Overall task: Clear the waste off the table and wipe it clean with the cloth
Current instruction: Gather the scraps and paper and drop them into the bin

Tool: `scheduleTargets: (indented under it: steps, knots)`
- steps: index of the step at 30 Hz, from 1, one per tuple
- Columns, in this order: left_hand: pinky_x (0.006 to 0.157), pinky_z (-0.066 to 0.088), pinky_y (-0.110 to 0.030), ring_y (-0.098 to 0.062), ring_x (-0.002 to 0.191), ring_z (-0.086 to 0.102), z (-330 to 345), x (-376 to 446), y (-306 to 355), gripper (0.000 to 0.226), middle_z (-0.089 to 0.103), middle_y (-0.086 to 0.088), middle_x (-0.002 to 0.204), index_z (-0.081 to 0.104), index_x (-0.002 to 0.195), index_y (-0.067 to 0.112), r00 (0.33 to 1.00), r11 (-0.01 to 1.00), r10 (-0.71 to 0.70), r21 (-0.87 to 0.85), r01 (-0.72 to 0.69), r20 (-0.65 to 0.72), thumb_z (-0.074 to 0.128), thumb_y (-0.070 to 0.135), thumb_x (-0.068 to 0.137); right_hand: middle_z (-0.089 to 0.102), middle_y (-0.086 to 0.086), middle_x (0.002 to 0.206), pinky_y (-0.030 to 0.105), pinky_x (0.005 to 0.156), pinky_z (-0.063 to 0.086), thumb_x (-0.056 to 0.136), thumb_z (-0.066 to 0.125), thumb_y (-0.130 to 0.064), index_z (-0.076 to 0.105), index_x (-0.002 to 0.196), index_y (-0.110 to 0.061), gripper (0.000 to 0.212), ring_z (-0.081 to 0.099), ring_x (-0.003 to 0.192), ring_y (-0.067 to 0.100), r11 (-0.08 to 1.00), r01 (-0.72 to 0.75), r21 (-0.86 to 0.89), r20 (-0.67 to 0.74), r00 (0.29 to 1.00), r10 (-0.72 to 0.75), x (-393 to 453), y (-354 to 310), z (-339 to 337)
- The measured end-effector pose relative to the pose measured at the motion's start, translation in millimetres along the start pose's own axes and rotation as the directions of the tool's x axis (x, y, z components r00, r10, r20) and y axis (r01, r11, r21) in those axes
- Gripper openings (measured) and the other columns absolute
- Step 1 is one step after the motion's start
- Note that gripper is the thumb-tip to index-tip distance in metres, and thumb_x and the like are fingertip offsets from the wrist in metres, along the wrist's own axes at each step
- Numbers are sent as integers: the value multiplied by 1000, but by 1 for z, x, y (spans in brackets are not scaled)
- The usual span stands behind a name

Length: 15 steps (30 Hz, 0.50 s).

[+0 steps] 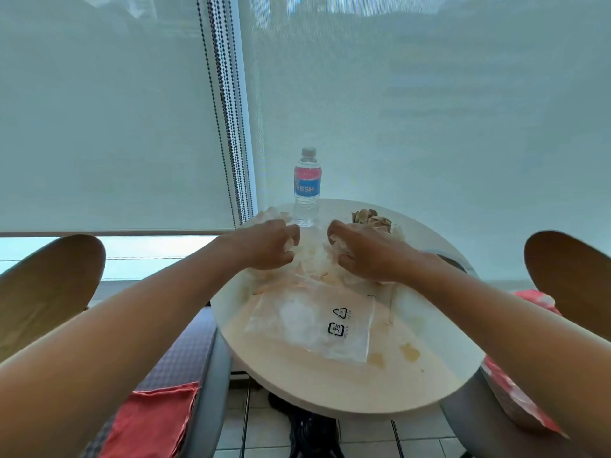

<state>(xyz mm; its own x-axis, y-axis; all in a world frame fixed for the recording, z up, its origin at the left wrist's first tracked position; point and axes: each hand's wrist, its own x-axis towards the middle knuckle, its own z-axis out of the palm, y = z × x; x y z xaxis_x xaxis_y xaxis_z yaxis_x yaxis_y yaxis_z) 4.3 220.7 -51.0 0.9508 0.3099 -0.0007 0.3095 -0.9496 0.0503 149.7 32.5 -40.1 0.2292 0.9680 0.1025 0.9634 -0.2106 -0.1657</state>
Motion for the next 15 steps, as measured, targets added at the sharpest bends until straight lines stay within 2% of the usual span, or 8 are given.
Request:
scheduleTargets:
  steps: [3, 6, 8, 11, 15]
  knots:
    - [89, 46, -37, -23, 107, 56, -5, 1, 0, 22, 56, -2, 107, 61, 113, 25, 1000, 1000, 19, -4, -19, -16, 55, 39, 97, 59, 8, 104, 47, 77, 50, 95, 46, -30, 43, 118, -25, 24, 55, 91, 31, 1000, -7, 9, -88, 996, 7, 0, -2, -3]
    - [87, 49, -39, -23, 98, 58, -14, 3, 1, 24, 53, 2, 92, 65, 102, 21, 998, 999, 46, -4, -46, -35, 55, 43, 98, 56, 7, 100, 38, 76, 40, 100, 46, -28, 48, 127, -26, 27, 50, 96, 28, 1000, -1, -8, -170, 985, 0, 1, -3, -7]
    - [83, 52, -43, -23, 90, 60, -20, 5, -1, 29, 52, 4, 83, 64, 94, 22, 997, 999, 51, -17, -52, -50, 54, 49, 97, 54, 4, 102, 38, 78, 43, 101, 48, -29, 54, 130, -30, 30, 51, 94, 23, 999, -1, 42, -181, 983, 9, 2, -4, -12]
    - [76, 54, -42, -21, 78, 59, -29, 6, 0, 34, 47, 9, 73, 57, 81, 24, 994, 998, 51, -20, -54, -101, 51, 54, 96, 51, -2, 100, 42, 83, 52, 99, 48, -32, 64, 115, -38, 23, 59, 83, 19, 992, -10, 122, -191, 981, 33, 3, -4, -18]
    - [72, 53, -39, -22, 77, 59, -38, 5, 7, 33, 48, 6, 74, 48, 72, 27, 986, 998, 67, -8, -69, -155, 58, 49, 94, 52, -2, 93, 46, 77, 54, 90, 38, -39, 65, 94, -32, 28, 56, 77, 18, 993, -20, 115, -234, 971, 46, 1, -11, -24]
